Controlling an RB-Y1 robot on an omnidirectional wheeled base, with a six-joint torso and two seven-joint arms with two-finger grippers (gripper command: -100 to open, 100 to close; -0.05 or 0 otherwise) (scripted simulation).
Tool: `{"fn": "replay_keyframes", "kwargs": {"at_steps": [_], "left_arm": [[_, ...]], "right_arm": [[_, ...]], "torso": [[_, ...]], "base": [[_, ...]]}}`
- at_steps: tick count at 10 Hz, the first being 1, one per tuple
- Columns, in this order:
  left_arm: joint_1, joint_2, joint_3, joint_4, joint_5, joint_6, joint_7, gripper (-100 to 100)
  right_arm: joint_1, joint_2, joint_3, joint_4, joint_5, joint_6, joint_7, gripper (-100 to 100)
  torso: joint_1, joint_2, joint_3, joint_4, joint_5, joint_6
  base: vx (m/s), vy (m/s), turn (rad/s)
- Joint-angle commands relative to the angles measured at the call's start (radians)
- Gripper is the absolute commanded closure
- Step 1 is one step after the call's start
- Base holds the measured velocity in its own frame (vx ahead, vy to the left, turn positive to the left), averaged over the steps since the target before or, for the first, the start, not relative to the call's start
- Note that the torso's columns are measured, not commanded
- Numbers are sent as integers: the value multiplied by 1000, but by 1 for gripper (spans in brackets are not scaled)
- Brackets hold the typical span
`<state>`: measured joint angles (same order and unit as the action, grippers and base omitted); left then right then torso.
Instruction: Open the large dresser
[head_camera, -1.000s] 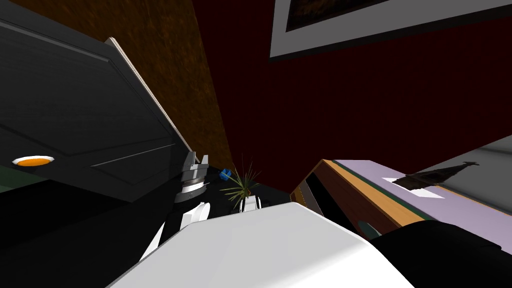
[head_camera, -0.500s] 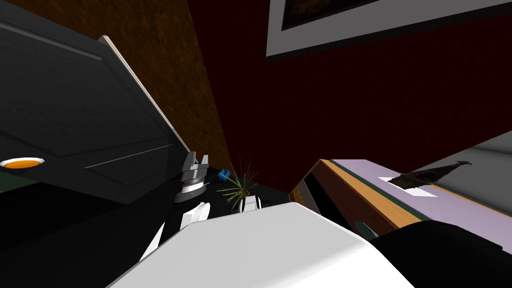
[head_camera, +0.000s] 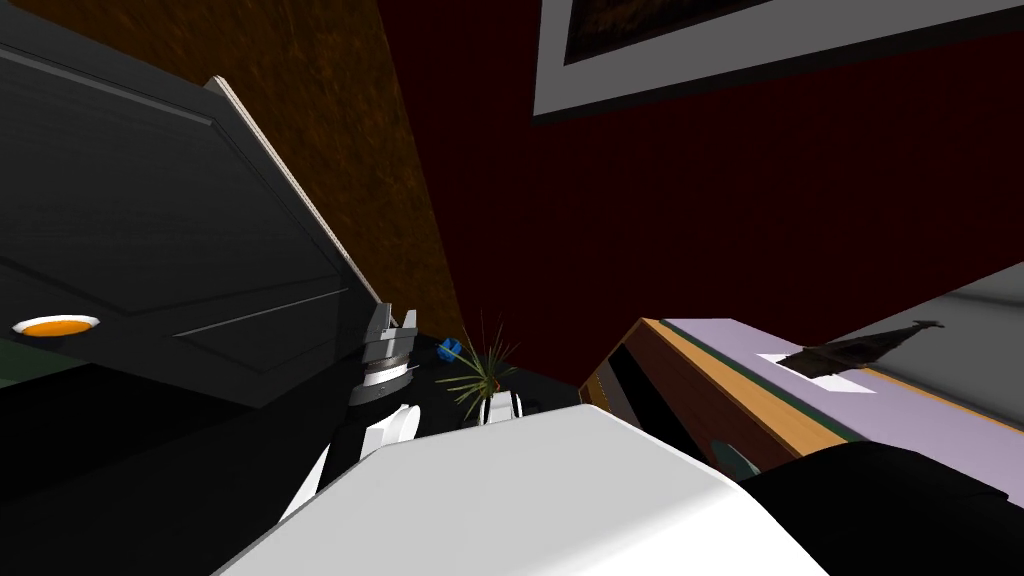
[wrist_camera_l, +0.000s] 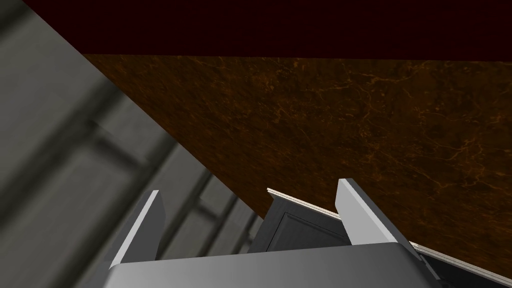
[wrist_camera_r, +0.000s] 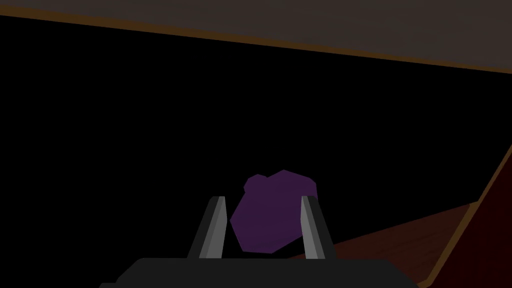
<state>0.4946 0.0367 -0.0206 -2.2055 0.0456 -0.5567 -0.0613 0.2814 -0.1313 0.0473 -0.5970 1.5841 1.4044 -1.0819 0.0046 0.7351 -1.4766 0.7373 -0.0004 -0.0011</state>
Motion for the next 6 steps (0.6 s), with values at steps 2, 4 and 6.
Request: {"fn": "replay_keyframes", "kwargs": {"at_steps": [2, 4, 6], "left_arm": [[0, 0, 0, 0, 0, 0, 0, 0], [0, 0, 0, 0, 0, 0, 0, 0], [0, 0, 0, 0, 0, 0, 0, 0]], "right_arm": [[10, -21, -6, -47, -16, -22, 42, 100], [12, -21, -5, -56, -18, -27, 47, 100], [12, -18, -6, -65, -19, -27, 58, 100]], "torso": [[0, 0, -2, 0, 2, 1], [0, 1, -2, 0, 4, 1], [-3, 4, 0, 1, 3, 1]], "base": [[54, 213, 11], [58, 158, -6], [36, 128, 3]]}}
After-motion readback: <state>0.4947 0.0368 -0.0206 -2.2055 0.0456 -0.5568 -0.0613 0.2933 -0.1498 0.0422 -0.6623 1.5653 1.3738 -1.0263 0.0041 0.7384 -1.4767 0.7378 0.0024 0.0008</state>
